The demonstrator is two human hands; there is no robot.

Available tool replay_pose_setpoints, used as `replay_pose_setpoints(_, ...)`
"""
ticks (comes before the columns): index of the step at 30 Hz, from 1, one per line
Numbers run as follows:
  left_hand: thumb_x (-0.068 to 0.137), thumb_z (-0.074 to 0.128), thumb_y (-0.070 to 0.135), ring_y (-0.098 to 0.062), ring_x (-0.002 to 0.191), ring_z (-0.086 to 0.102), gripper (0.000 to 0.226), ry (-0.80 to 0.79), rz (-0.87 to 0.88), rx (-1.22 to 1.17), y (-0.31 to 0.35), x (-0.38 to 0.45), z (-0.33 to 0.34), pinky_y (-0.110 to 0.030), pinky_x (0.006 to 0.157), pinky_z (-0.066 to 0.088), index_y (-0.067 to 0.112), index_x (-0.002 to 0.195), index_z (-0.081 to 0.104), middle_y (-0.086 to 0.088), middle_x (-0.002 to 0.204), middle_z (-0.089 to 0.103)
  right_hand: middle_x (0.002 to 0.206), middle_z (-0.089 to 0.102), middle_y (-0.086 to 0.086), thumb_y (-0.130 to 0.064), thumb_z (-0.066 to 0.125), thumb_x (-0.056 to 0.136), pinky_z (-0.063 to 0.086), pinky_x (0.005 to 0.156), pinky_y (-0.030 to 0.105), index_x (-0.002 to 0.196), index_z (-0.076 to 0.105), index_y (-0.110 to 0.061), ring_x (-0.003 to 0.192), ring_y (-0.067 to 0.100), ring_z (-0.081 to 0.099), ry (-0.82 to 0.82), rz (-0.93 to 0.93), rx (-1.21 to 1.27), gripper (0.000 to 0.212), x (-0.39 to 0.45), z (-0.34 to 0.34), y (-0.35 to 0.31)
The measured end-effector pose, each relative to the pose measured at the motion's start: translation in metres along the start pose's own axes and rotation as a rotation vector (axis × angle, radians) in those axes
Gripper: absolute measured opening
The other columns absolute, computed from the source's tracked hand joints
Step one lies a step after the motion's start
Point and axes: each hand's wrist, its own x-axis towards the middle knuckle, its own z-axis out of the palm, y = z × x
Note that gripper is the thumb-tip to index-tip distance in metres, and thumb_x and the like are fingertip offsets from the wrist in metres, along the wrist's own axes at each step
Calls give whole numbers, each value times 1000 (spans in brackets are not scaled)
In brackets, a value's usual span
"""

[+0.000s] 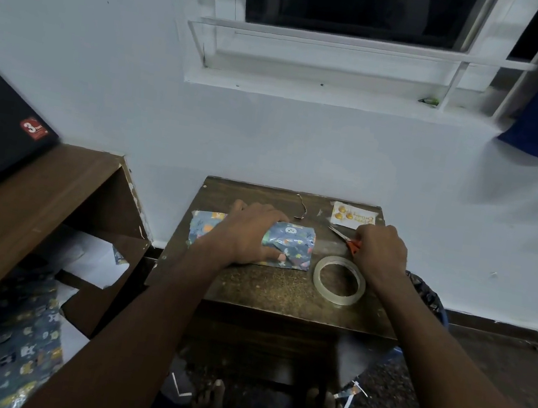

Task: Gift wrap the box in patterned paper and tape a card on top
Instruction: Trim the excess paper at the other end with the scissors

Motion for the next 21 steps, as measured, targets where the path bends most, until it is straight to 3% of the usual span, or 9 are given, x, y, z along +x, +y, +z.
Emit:
replay_pose_setpoints(5,88,79,51,-13,128,51,52,82,-35,-244,-13,-7,-5,-34,106,18,34,134,59,14,131,61,125,61,14,-14,62,96,43,88,40,117,58,-13,121,34,47,-50,-13,-103,22,-1,-2,0)
replay_pose_setpoints(10,78,70,63,-8,113,60,52,158,-47,-326,-18,-13,-13,-43,110,30,36,122,65,19,118,66,133,55,15,-22,65,97,47,91,46,125,58,-17,118,36,49,-99,18,34,29,0,-3,8)
replay_pose_setpoints(13,76,84,60,-8,111,59,52,225,-28,-285,-17,-14,-14,-44,106,35,37,120,65,20,117,66,124,63,14,-13,67,95,50,84,39,122,68,-17,108,35,62,-104,22,307,28,2,-17,8)
replay_pose_setpoints(17,73,90,51,-19,117,51,62,304,12,-35,-9,-11,-12,-41,96,32,31,124,60,10,124,58,94,66,24,12,53,98,59,79,44,115,69,-4,72,25,70,-279,44,1039,28,-13,-38,-7)
replay_pose_setpoints(21,60,92,62,-17,129,39,90,171,5,134,-10,-11,4,-36,96,25,33,135,50,9,138,46,90,71,25,18,54,95,62,69,31,120,62,7,70,23,71,-506,46,1328,28,-30,-43,-16)
